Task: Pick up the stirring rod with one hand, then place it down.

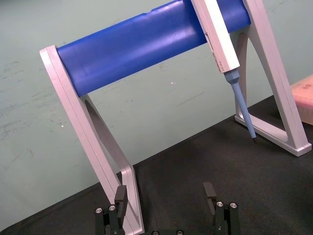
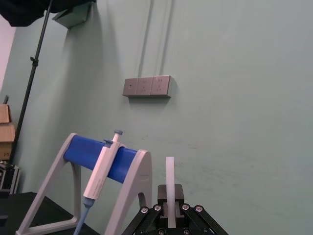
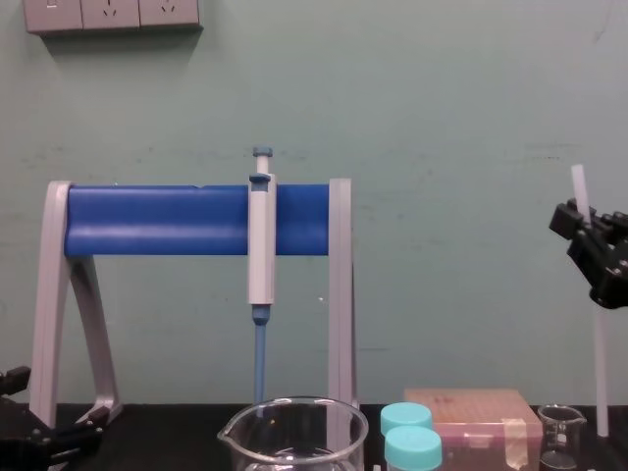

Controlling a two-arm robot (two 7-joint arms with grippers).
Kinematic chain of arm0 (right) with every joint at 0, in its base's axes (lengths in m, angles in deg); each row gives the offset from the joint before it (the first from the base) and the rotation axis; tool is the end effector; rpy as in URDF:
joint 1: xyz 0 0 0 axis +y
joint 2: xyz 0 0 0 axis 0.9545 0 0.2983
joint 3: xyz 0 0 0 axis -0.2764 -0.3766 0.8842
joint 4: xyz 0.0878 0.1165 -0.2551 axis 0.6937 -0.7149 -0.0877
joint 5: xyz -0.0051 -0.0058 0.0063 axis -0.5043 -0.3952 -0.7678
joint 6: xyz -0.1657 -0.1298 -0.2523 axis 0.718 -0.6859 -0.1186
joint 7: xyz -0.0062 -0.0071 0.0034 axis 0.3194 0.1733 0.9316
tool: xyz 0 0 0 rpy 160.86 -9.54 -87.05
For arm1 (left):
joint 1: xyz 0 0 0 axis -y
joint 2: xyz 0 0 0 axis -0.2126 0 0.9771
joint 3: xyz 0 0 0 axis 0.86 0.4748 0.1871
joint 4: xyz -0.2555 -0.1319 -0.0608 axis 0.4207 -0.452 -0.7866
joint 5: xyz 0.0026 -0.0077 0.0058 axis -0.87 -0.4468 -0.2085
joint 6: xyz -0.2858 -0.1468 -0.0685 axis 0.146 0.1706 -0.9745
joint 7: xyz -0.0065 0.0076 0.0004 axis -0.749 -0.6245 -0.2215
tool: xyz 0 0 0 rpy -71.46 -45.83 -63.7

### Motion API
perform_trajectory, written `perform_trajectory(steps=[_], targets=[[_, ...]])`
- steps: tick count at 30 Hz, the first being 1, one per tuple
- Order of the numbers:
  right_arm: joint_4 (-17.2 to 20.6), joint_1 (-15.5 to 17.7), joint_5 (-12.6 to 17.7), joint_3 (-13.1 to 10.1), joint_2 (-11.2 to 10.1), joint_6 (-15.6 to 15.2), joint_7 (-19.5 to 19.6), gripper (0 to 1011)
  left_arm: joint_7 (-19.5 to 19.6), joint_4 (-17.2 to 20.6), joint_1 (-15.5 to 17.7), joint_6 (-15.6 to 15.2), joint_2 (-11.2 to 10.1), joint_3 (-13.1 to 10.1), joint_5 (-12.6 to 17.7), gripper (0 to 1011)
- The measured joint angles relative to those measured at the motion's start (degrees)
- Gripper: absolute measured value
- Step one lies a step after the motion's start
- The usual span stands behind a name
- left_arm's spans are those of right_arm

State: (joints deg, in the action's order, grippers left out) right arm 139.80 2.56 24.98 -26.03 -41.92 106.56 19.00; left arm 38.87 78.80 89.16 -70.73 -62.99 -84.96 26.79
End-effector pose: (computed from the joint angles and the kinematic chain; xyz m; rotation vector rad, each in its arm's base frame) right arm 0.4131 -0.0644 -0.3039 0.3036 -0.4454 -0.9625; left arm 0.3773 0.0797 -0.3090 0.3045 -0.2850 1.2481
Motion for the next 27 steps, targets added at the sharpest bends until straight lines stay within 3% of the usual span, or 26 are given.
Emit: perform_trajectory(steps=[7, 13, 27], targets=[[-0.7, 0.7, 0.5, -1.1, 0.6, 0.2, -0.7, 71, 0.0, 0.0, 0.0, 0.0, 0.0, 0.0, 0.0, 1000], [-0.6, 1.1, 0.8, -1.7, 1.1, -2.0, -0.8, 71, 0.0, 0.0, 0.0, 0.0, 0.0, 0.0, 0.0, 1000], [-0.6, 1.0, 0.7, -1.6, 1.0, -1.8, -0.7, 71, 0.0, 0.0, 0.0, 0.0, 0.0, 0.0, 0.0, 1000]])
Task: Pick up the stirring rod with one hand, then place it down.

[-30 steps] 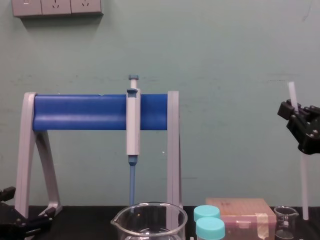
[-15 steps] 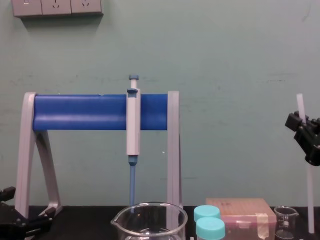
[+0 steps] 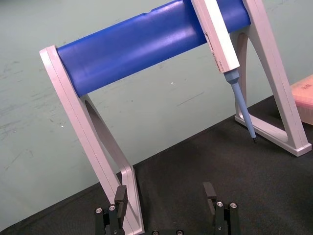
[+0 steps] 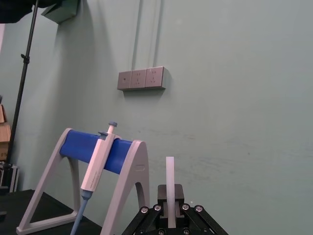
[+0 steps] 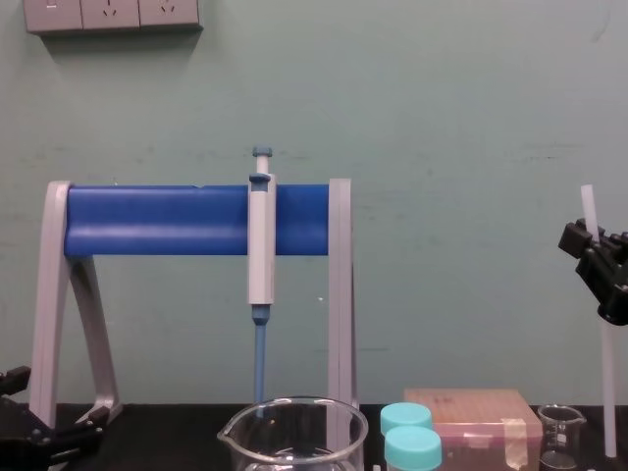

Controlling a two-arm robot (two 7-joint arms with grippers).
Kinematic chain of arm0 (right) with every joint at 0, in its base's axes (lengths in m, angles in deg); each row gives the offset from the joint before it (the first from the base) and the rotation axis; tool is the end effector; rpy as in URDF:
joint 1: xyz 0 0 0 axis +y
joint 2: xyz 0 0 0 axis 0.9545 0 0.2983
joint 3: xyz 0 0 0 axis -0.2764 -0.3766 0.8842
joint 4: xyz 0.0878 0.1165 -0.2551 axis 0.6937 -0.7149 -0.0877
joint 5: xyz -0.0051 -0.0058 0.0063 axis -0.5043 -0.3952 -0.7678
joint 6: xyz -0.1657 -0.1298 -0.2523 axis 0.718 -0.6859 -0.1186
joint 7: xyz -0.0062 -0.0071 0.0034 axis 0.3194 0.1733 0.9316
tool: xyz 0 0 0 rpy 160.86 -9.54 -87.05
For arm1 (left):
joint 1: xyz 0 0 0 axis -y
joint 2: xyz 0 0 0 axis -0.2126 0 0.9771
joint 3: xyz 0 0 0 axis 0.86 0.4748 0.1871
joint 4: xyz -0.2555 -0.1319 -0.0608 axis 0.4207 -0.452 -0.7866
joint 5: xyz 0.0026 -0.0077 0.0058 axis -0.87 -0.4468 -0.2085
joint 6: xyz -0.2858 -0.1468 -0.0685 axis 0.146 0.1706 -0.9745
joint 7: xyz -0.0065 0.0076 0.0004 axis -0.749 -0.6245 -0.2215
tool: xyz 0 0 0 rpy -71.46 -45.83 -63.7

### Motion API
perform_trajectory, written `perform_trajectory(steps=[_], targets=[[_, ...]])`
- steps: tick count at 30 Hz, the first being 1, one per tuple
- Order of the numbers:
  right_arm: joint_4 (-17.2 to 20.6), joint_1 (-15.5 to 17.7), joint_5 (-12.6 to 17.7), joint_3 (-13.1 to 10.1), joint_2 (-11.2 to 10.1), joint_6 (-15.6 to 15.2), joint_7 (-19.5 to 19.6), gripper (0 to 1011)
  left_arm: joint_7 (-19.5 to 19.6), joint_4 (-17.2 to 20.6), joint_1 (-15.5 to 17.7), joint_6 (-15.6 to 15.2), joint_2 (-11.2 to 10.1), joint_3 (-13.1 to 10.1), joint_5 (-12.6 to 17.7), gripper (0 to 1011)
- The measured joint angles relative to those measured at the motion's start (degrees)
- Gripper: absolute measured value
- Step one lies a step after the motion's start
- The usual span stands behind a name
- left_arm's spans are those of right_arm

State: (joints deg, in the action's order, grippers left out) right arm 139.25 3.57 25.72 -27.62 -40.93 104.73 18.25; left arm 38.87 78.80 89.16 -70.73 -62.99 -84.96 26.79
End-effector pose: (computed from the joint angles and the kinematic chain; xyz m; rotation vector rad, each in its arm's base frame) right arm 0.4090 -0.0672 -0.3122 0.2993 -0.3907 -0.9880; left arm 0.3773 0.0797 -0.3090 0.3045 -0.2850 1.2481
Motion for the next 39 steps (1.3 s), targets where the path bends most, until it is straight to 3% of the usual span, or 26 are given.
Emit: perform_trajectory(steps=[39], targets=[[0.0, -0.1, -0.1, 0.1, -0.1, 0.3, 0.0, 71, 0.0, 0.0, 0.0, 0.0, 0.0, 0.0, 0.0, 1000]])
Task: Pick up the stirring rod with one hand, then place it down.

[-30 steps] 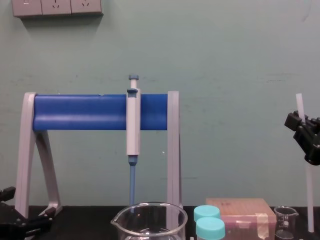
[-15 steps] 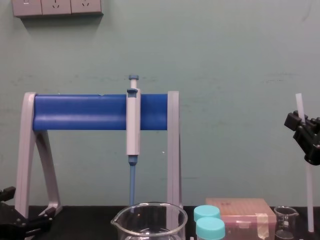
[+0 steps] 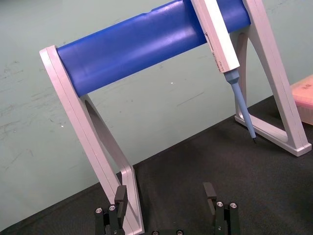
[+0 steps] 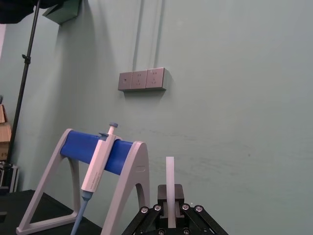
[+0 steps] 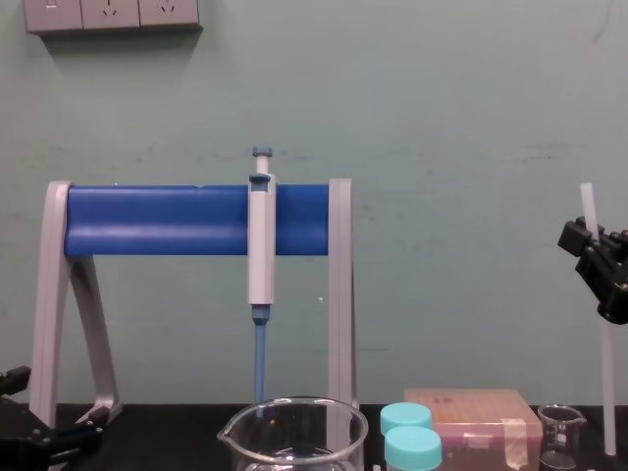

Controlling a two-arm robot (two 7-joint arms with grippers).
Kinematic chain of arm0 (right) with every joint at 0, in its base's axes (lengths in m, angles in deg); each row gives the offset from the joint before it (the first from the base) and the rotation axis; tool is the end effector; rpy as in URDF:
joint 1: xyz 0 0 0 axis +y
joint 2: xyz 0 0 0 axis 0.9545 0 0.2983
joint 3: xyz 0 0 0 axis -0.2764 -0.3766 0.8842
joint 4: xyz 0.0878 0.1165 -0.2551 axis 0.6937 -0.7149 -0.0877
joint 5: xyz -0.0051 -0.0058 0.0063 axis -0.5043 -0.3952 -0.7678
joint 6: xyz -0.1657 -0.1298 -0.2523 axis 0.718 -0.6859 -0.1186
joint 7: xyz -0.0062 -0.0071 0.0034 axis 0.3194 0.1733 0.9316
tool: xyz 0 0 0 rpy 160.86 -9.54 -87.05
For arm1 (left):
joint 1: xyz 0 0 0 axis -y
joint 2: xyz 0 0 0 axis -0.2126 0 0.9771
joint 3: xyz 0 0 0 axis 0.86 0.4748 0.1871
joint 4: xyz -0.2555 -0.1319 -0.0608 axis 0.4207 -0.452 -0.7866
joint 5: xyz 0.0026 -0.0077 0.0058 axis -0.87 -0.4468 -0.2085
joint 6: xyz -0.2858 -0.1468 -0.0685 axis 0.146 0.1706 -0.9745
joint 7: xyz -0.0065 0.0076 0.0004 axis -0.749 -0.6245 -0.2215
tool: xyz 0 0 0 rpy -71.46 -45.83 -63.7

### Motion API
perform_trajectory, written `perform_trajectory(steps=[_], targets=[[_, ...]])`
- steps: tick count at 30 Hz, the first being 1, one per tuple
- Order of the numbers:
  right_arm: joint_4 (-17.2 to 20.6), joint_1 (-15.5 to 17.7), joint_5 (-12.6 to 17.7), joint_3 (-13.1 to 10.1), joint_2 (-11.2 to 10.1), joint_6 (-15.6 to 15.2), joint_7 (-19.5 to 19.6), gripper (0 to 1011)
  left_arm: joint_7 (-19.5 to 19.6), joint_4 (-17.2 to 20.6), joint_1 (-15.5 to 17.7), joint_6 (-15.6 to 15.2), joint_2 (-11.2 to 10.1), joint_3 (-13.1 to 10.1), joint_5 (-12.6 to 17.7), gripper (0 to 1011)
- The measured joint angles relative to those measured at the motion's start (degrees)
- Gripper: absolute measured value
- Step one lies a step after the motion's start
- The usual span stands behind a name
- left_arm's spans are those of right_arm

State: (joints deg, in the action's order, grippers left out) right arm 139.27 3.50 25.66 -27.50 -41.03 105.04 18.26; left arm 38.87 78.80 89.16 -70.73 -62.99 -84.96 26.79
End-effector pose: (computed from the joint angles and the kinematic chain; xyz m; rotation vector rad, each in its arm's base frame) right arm 0.4093 -0.0672 -0.3117 0.3004 -0.3975 -0.9853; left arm 0.3773 0.0797 -0.3090 0.3045 -0.2850 1.2481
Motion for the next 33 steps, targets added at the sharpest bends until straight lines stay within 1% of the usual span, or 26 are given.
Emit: perform_trajectory(steps=[33], targets=[[0.0, 0.0, 0.0, 0.0, 0.0, 0.0, 0.0, 70, 0.0, 0.0, 0.0, 0.0, 0.0, 0.0, 0.0, 1000]])
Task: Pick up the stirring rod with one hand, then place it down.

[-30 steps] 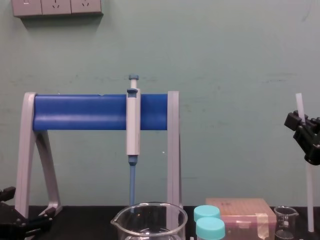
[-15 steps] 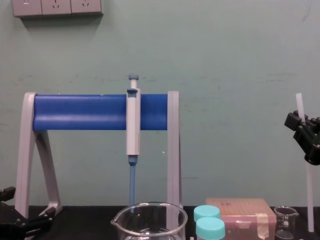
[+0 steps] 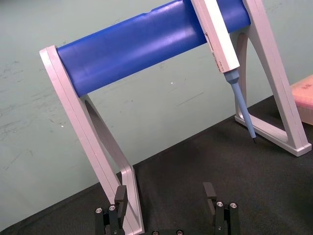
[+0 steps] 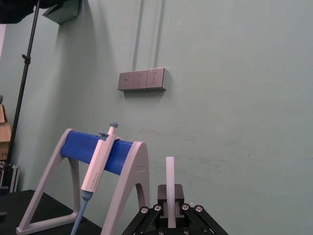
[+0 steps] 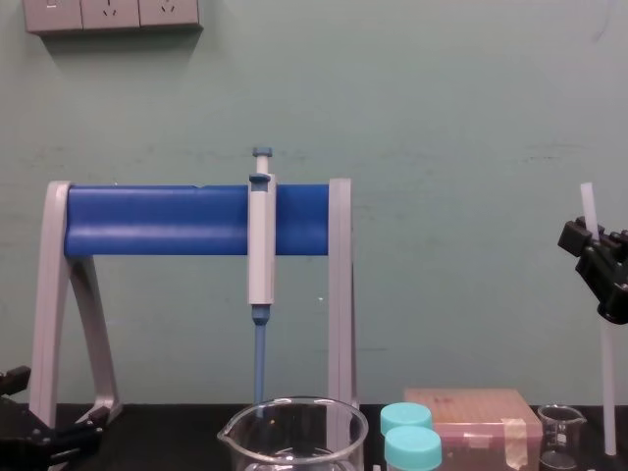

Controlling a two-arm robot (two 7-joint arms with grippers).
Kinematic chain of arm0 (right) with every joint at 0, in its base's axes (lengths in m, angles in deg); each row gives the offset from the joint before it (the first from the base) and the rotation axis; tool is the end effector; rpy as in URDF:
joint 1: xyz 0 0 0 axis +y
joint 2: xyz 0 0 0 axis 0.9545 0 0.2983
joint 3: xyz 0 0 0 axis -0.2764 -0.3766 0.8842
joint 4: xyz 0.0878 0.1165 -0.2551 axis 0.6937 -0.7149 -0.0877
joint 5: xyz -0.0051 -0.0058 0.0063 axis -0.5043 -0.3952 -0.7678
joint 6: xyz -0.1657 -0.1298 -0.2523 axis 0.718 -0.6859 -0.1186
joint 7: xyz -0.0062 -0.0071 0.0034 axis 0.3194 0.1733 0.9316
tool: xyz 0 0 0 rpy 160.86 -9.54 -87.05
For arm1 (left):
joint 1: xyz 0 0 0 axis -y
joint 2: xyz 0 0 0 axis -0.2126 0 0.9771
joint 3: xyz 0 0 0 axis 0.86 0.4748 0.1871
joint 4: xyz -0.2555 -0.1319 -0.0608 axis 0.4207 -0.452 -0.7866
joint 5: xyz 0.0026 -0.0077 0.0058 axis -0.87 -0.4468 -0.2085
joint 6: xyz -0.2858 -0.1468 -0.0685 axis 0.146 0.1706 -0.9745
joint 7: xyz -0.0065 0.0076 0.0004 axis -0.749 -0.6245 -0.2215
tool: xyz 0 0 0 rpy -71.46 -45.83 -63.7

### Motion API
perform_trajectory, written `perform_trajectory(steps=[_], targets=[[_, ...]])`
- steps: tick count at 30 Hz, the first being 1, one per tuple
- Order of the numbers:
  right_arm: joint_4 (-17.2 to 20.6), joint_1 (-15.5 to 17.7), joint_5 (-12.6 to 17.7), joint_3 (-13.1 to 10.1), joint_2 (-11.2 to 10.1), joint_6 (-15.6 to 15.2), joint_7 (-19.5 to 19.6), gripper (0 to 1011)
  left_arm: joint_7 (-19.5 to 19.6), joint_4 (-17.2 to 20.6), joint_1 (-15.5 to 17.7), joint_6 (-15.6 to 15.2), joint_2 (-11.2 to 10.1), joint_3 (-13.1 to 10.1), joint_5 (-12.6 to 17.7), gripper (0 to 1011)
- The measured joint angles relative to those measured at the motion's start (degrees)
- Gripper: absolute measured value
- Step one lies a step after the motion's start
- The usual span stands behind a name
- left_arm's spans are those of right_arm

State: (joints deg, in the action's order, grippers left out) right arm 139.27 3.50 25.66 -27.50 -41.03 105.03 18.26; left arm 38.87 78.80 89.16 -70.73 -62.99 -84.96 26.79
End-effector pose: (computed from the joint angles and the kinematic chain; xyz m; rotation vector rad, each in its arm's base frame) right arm 0.4093 -0.0672 -0.3117 0.3003 -0.3974 -0.9853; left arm 0.3773 0.0797 -0.3090 0.3045 -0.2850 1.2481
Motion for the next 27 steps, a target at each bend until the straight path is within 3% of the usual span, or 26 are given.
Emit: perform_trajectory(steps=[27], targets=[[0.0, 0.0, 0.0, 0.0, 0.0, 0.0, 0.0, 71, 0.0, 0.0, 0.0, 0.0, 0.0, 0.0, 0.0, 1001]])
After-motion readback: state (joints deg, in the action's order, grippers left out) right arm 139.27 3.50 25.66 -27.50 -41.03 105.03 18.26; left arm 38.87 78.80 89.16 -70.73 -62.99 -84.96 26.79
